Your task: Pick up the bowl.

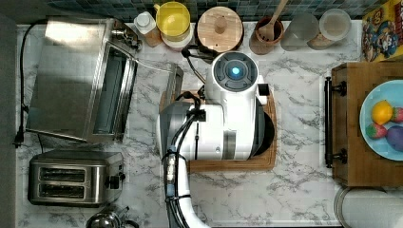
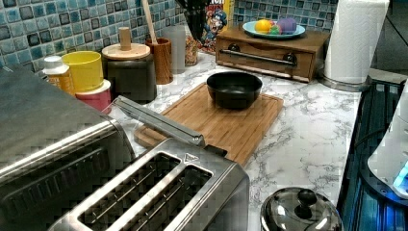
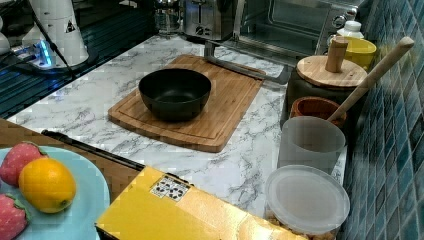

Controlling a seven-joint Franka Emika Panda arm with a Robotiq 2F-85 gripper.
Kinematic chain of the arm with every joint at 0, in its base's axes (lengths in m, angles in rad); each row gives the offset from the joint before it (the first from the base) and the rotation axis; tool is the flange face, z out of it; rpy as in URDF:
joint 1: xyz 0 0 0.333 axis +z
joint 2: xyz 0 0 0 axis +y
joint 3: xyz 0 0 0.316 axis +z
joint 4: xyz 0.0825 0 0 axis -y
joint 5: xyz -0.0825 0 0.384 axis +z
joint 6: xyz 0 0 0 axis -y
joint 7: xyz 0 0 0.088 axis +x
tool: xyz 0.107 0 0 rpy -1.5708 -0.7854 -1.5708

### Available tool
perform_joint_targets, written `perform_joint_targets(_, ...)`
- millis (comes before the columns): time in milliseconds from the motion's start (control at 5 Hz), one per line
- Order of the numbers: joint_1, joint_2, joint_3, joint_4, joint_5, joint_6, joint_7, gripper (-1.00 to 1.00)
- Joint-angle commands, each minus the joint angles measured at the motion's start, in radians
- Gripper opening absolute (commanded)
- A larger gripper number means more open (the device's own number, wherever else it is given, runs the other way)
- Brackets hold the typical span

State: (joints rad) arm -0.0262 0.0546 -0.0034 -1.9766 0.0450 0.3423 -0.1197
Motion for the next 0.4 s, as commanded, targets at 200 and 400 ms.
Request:
perform_joint_targets(200,-0.116,-0.106,-0.106,-0.183,-0.08,0.051,-0.088,-1.0)
perform_joint_targets(400,-0.119,-0.114,-0.15,-0.24,-0.087,0.09,-0.079,0.0)
